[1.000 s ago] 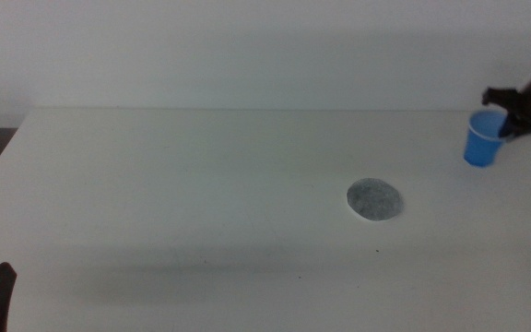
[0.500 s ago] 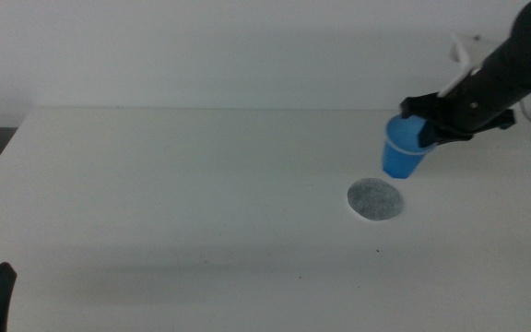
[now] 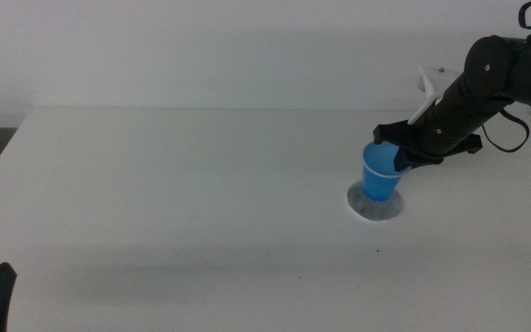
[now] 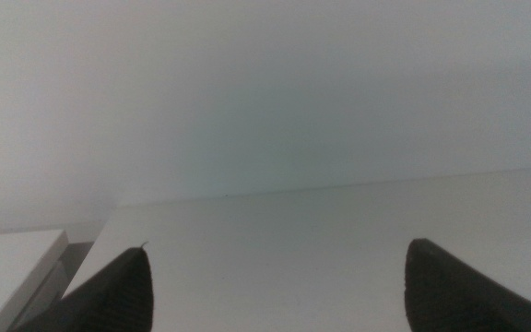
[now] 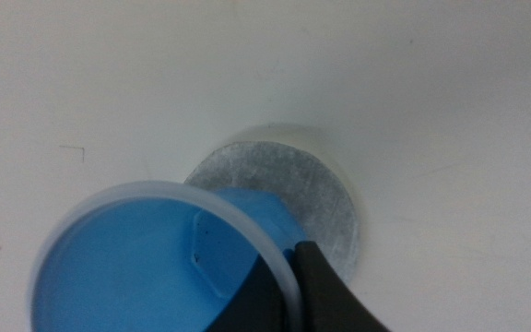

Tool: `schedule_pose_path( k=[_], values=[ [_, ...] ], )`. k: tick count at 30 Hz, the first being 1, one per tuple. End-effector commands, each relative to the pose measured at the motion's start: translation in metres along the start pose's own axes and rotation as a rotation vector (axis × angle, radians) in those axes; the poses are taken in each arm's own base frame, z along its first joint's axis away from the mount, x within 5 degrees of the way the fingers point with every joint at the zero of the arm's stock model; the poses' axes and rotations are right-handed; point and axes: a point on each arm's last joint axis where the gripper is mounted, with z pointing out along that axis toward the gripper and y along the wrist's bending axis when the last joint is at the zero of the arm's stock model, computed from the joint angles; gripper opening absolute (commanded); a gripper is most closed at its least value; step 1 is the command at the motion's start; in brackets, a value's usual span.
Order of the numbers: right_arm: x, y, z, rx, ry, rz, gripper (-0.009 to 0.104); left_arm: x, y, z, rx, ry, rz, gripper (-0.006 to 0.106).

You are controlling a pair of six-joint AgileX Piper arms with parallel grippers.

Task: Place an empty cup on a cup mat.

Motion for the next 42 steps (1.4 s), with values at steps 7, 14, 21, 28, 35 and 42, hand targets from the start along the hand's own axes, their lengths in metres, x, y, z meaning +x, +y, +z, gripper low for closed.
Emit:
schedule_pose_path(
  k=[7, 14, 21, 28, 35, 42],
  values=[
    [0.001, 0.005, 0.001, 0.001, -0.004, -0.021, -0.002, -0.001, 0.000, 0.000, 0.002, -0.009, -0.010, 0.094],
    [0.002, 0.003, 0.012, 0.013, 0.008, -0.026, -0.002, -0.001, 0.000, 0.000, 0.002, -0.009, -0.010, 0.094],
    [0.002, 0.003, 0.012, 0.012, 0.005, -0.026, 0.004, -0.001, 0.000, 0.000, 0.002, -0.009, -0.010, 0.094],
    [0.001, 0.004, 0.003, 0.009, 0.000, -0.026, 0.023, -0.001, 0.000, 0.000, 0.002, -0.009, -0.010, 0.094],
    [-0.005, 0.012, -0.067, 0.001, -0.138, -0.078, 0.050, -0.001, 0.000, 0.000, 0.002, -0.009, -0.010, 0.094],
    [0.008, 0.010, -0.196, 0.084, -0.410, -0.165, 0.093, -0.001, 0.000, 0.000, 0.002, -0.009, -0.010, 0.094]
  ],
)
